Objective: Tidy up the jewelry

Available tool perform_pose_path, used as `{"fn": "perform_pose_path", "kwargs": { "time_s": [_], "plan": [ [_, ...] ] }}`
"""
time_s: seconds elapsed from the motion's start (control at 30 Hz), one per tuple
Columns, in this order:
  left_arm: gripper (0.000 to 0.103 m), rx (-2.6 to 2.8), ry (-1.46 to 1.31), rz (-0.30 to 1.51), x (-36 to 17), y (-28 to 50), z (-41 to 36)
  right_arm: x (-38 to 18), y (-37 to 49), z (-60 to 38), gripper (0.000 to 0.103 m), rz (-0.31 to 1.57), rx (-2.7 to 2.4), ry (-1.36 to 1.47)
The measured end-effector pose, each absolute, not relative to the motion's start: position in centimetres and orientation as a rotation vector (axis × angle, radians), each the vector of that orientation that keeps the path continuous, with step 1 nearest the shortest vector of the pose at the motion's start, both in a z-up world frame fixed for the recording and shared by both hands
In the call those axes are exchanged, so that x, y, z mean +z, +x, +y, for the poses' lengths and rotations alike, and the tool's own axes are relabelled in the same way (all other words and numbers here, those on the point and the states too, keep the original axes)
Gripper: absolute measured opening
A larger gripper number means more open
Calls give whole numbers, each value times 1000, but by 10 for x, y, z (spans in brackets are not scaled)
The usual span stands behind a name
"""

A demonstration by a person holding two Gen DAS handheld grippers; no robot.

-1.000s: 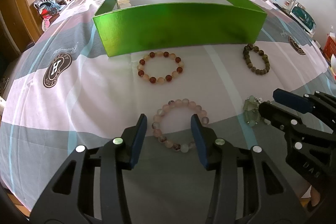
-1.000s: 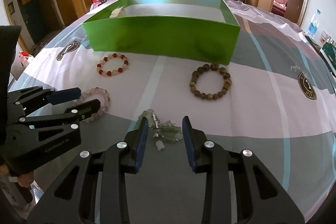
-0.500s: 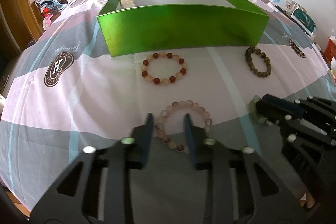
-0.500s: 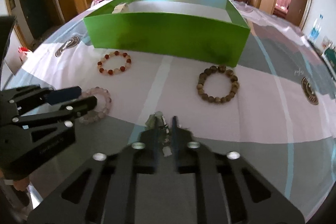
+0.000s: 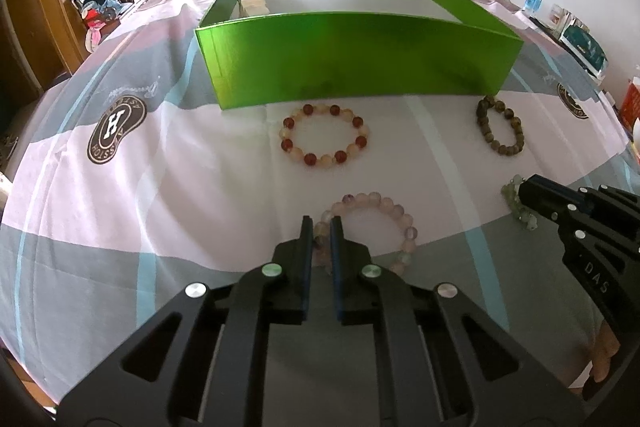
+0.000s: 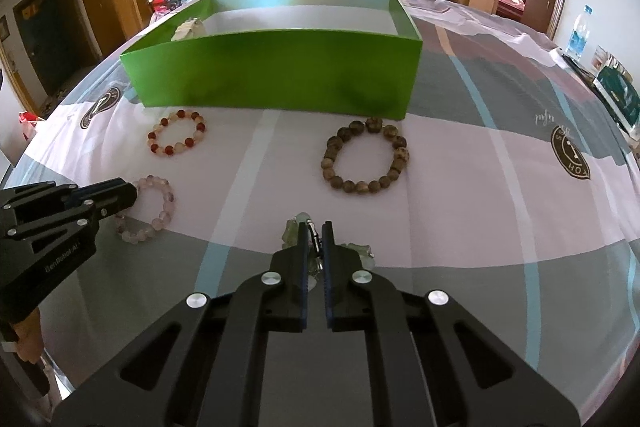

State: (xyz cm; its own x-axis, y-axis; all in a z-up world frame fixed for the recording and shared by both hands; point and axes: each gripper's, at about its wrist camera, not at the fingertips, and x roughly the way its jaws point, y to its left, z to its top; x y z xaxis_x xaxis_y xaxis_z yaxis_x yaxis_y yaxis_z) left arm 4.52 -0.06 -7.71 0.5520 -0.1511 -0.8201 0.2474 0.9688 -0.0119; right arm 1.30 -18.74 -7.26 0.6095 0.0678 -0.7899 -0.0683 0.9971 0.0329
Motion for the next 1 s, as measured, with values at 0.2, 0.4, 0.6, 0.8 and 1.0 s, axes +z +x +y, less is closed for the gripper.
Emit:
{"fn": "perform_pose_path", "kwargs": {
  "time_s": [0.2,0.4,0.6,0.8,1.0],
  "plan": [
    [32,-223,130,949,-78,45,-7,-74,15,-186,25,918,75,-8],
    [16,-242,135,939,-79,43,-9,-74,15,-180,17,901,82,-29],
    [8,-246,150,936,-77,40,-11,-72,12,-179,7,898,99,-29],
    [8,-251,144,886,-57,35,-9,-55,9,-181,7,857,95,-28],
    [8,-251,137,810,-25,38,-7,-29,10,-183,7,765,104,-17]
  ]
}}
